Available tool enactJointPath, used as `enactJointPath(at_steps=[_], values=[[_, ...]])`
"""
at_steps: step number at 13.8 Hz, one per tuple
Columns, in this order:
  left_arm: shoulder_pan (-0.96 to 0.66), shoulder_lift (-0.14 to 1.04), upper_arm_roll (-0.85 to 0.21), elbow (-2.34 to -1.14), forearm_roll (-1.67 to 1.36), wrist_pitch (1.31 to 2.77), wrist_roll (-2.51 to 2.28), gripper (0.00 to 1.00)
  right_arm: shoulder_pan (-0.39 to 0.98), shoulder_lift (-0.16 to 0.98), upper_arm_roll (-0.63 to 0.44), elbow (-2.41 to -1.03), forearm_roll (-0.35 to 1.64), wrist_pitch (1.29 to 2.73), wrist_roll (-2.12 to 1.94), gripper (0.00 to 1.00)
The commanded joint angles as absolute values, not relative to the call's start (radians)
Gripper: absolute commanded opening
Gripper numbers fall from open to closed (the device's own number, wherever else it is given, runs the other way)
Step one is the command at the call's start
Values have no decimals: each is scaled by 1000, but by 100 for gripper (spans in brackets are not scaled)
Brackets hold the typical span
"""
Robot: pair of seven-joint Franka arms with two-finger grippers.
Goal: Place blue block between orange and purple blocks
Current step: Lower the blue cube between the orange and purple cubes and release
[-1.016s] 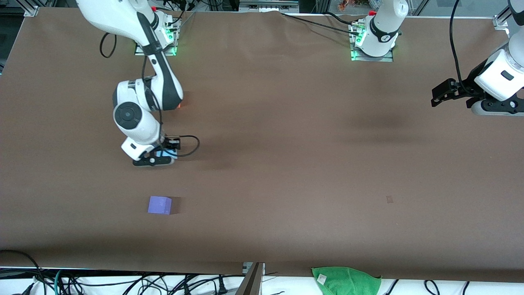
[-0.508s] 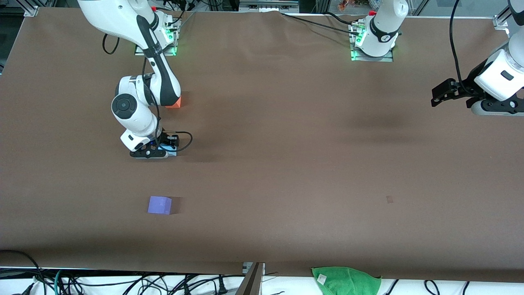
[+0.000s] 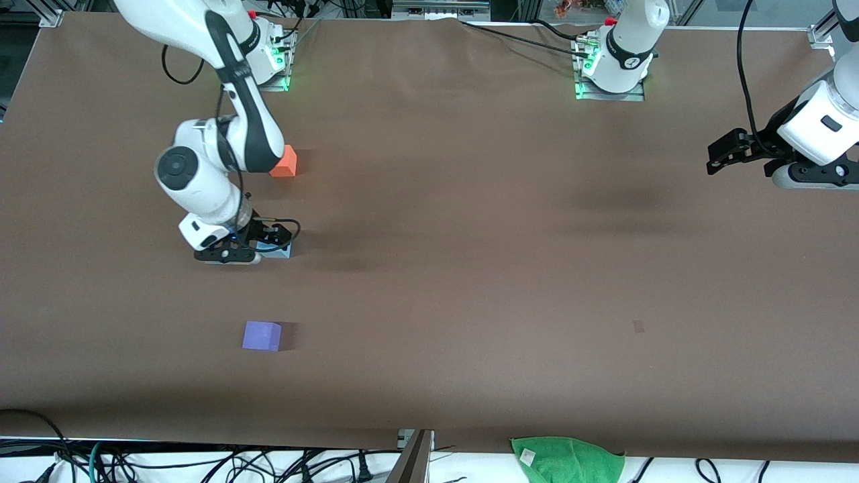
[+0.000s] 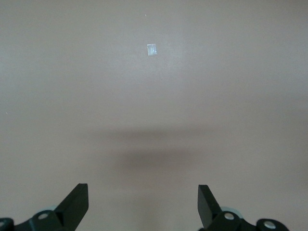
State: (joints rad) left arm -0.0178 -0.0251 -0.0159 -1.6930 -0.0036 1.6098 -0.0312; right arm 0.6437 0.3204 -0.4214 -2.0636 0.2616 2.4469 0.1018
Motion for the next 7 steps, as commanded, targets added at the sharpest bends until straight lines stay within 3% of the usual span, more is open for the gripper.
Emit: enactJointPath(at_steps=[1, 5, 7], values=[[-23, -26, -14, -1686, 17, 1597, -37, 100, 638, 201, -462, -1926, 278, 2187, 90, 100], [-23, -26, -14, -1686, 17, 1597, -37, 100, 640, 181, -491, -1622, 186, 1751, 167, 100], [-23, -26, -14, -1686, 17, 1597, -32, 100, 640, 158, -491, -1545, 137, 1634, 154, 100]])
